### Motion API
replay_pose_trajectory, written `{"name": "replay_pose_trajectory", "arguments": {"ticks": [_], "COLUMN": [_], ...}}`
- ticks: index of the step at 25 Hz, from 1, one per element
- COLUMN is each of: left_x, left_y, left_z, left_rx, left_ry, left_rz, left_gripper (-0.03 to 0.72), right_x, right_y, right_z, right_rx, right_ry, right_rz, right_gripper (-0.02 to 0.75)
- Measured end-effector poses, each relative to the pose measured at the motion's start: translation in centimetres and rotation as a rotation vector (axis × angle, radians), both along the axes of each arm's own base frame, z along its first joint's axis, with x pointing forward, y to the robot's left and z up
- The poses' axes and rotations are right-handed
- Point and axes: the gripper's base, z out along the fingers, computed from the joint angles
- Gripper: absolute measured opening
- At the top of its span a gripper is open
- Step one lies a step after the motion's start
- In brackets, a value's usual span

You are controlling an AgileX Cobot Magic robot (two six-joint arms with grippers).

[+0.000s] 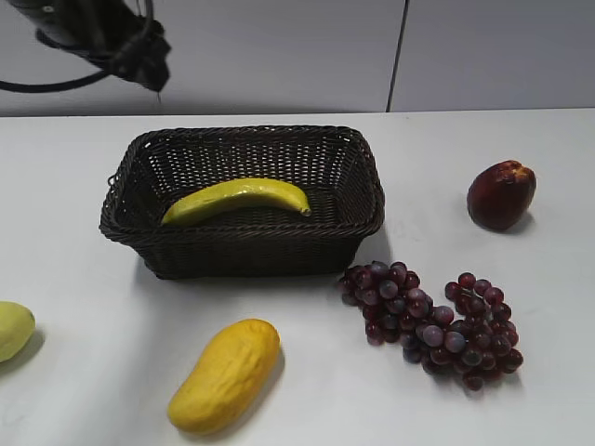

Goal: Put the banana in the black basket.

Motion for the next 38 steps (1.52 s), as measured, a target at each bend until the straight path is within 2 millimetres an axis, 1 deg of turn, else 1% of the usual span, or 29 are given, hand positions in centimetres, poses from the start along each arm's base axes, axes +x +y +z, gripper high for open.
{"name": "replay_pose_trajectory", "arguments": {"ticks": [5,8,12,16,18,20,23,26,33,38], "left_x": [-0.3,-0.6,-1.2,-1.5,-2.4,-3.8,-6.6,-9.9,-17.2,-22.4], "left_y": [5.6,8.0,9.9,10.9,11.2,11.4,11.7,11.9,12.7,13.1], "left_z": [0.6,0.5,0.2,0.6,1.1,1.7,1.7,1.0,0.1,-0.1], "left_rx": [0.001,0.002,0.0,-0.015,-0.021,-0.026,-0.031,-0.047,-0.084,-0.142], "left_ry": [0.142,0.225,0.335,0.339,0.327,0.313,0.319,0.319,0.225,0.123], "left_rz": [0.202,0.281,0.35,0.384,0.39,0.39,0.39,0.388,0.384,0.374], "left_gripper": [0.637,0.608,0.595,0.594,0.594,0.594,0.593,0.593,0.593,0.593], "right_x": [0.0,0.0,0.0,0.0,0.0,0.0,0.0,0.0,0.0,0.0], "right_y": [0.0,0.0,0.0,0.0,0.0,0.0,0.0,0.0,0.0,0.0], "right_z": [0.0,0.0,0.0,0.0,0.0,0.0,0.0,0.0,0.0,0.0], "right_rx": [0.0,0.0,0.0,0.001,0.001,0.001,0.001,0.0,0.0,0.0], "right_ry": [0.0,0.0,0.0,0.0,0.0,0.0,0.0,0.0,0.0,0.0], "right_rz": [0.0,0.0,0.0,0.0,0.0,0.0,0.0,0.0,0.0,0.0], "right_gripper": [0.551,0.551,0.551,0.551,0.551,0.551,0.551,0.551,0.551,0.551]}}
